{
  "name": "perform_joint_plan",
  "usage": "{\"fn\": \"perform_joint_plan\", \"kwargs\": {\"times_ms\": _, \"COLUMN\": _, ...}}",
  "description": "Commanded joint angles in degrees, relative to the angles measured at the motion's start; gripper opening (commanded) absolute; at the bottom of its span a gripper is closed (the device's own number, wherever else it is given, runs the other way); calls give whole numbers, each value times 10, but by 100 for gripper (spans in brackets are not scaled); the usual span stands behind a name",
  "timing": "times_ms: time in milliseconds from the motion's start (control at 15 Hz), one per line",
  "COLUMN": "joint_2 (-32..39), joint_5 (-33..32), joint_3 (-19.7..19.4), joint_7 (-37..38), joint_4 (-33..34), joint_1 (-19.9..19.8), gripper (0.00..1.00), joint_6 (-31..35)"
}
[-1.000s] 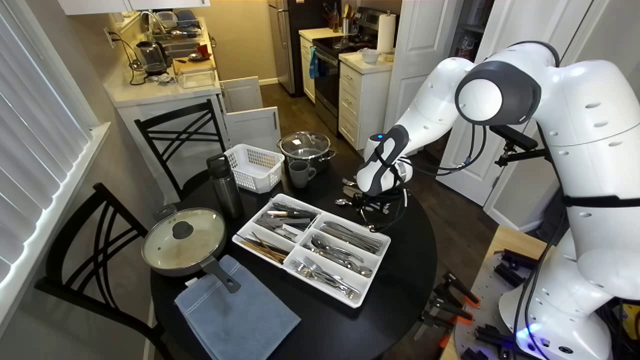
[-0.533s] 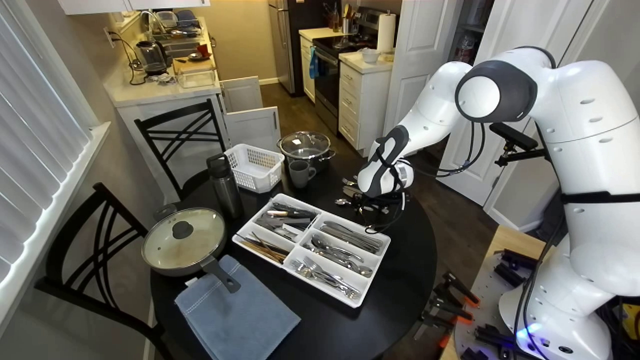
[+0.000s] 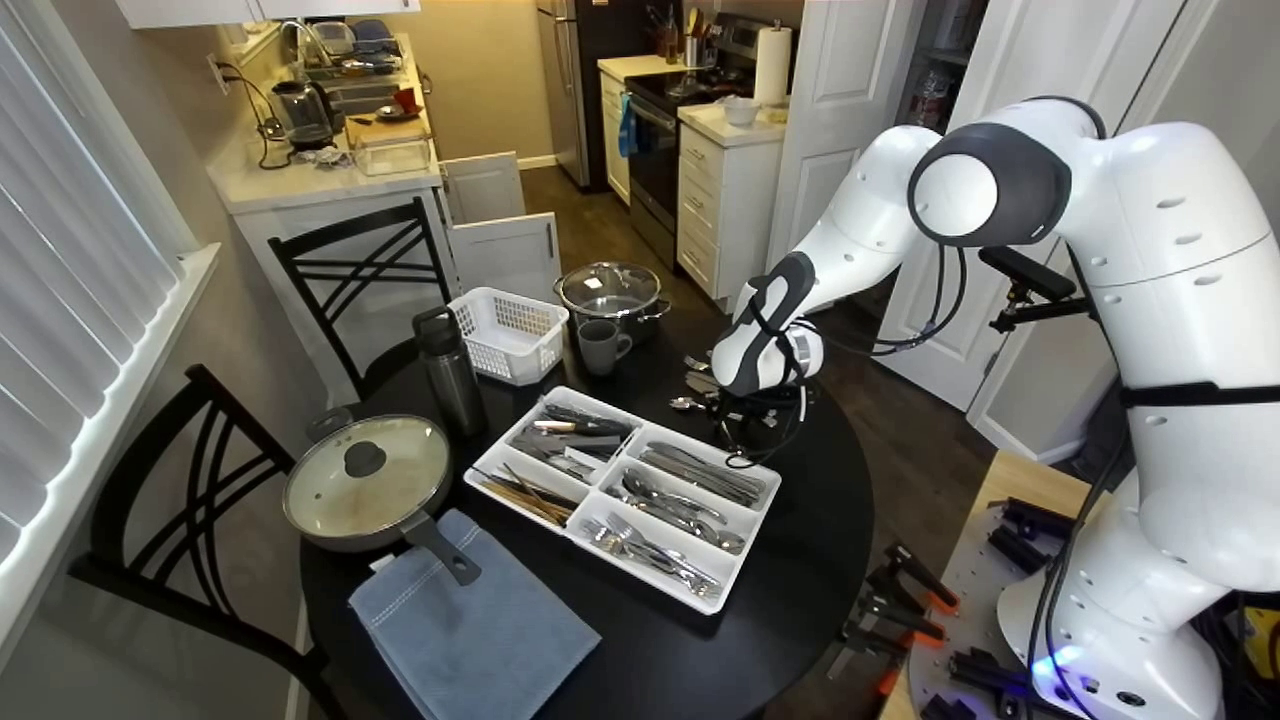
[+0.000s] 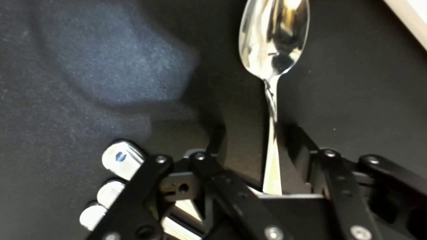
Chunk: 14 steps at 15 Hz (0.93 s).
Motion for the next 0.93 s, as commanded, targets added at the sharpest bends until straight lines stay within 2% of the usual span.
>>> {"fn": "perform_joint_plan", "kwargs": {"times_ms": 0, "joint_2": 3, "joint_5": 16, "joint_3": 9, "joint_7": -23, "joint_4": 1, "joint_1": -6, "gripper": 21, "joint_6": 7}}
{"fn": "perform_joint_plan", "kwargs": {"times_ms": 200, "joint_2": 1, "joint_5": 17, "joint_3": 14, "joint_7": -24, "joint_4": 5, "joint_1": -6, "gripper": 3, "joint_6": 1}}
{"fn": "perform_joint_plan", "kwargs": {"times_ms": 267, "joint_2": -1, "joint_5": 16, "joint_3": 15, "joint_7": -25, "joint_4": 5, "joint_1": -5, "gripper": 1, "joint_6": -1}}
{"fn": "perform_joint_plan", "kwargs": {"times_ms": 533, "joint_2": -12, "joint_5": 12, "joint_3": 19, "joint_7": -28, "joint_4": 5, "joint_1": -2, "gripper": 3, "joint_6": -1}}
{"fn": "perform_joint_plan", "kwargs": {"times_ms": 867, "joint_2": -43, "joint_5": -6, "joint_3": 20, "joint_7": -65, "joint_4": 2, "joint_1": 7, "gripper": 0, "joint_6": 9}}
